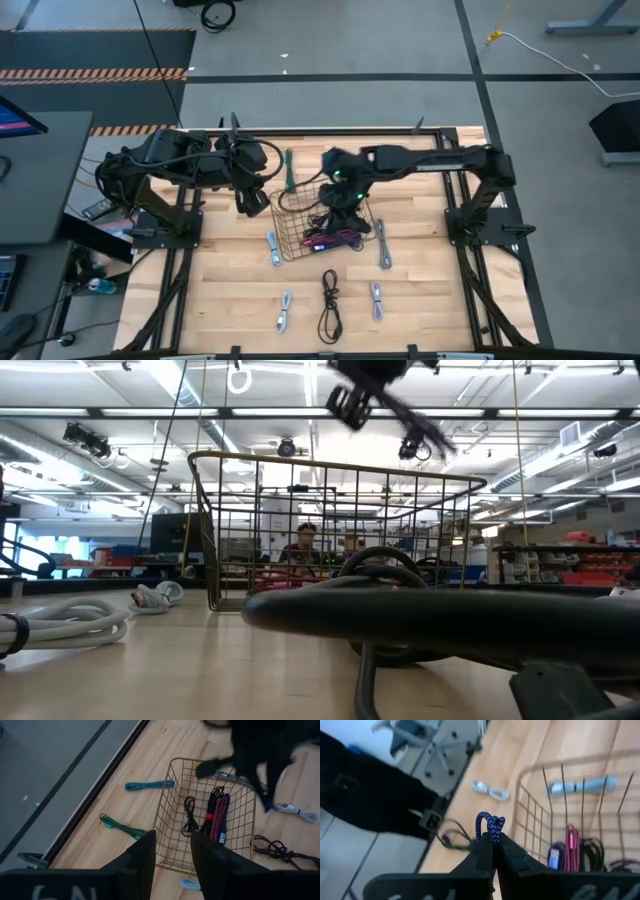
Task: Pick and place USB-C Cables
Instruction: Put the dark blue USB cable into the gold wire basket
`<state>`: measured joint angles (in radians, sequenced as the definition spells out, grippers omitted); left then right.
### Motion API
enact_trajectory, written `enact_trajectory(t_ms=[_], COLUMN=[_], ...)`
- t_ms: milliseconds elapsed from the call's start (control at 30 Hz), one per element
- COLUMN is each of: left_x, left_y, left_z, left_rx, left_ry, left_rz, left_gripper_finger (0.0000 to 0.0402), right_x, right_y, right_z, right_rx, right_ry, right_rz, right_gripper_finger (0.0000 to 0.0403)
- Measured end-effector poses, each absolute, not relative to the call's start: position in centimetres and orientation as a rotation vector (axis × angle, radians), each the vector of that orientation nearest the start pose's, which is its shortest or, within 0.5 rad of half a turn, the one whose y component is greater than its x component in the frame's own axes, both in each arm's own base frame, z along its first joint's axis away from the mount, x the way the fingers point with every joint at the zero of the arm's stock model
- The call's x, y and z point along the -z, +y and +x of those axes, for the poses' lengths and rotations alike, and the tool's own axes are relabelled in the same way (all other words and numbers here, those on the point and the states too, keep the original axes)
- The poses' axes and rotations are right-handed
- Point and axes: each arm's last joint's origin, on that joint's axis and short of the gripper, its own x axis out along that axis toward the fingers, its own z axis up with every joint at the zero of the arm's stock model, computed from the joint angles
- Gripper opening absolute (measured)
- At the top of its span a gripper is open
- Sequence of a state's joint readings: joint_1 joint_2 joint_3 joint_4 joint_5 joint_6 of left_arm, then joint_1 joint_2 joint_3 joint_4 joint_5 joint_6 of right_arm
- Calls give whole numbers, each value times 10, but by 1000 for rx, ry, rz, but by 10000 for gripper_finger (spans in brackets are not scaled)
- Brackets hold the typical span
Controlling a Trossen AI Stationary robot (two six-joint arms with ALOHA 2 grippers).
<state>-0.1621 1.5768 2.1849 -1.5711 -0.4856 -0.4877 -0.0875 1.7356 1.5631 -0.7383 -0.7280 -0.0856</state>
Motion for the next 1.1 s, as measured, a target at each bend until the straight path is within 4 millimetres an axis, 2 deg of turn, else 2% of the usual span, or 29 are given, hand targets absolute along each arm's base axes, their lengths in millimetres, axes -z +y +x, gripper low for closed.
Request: enact_trajectory(t_ms=[133,233,367,600,733,900,1100], left_x=[-480,-480,-480,-480,-480,-480,-480], left_y=[-26,-26,-26,-26,-26,-26,-26], left_z=[241,241,241,241,241,241,241], left_rx=[-500,-508,-508,-508,-508,-508,-509], left_ry=[818,814,814,814,814,813,813], left_rz=[-153,-171,-171,-171,-171,-171,-171], left_gripper_finger=[130,130,130,130,130,130,130], right_x=[-286,-284,-303,-351,-356,-342,-305], right_y=[-19,-22,-25,-34,-36,-38,-31], right_z=[380,382,380,374,374,375,390], right_rx=[-634,-635,-625,-462,-385,-339,-378], right_ry=[885,901,891,904,919,1001,1121], right_rz=[273,257,186,-30,-126,-156,-160], right_gripper_finger=[8,8,8,7,7,7,7])
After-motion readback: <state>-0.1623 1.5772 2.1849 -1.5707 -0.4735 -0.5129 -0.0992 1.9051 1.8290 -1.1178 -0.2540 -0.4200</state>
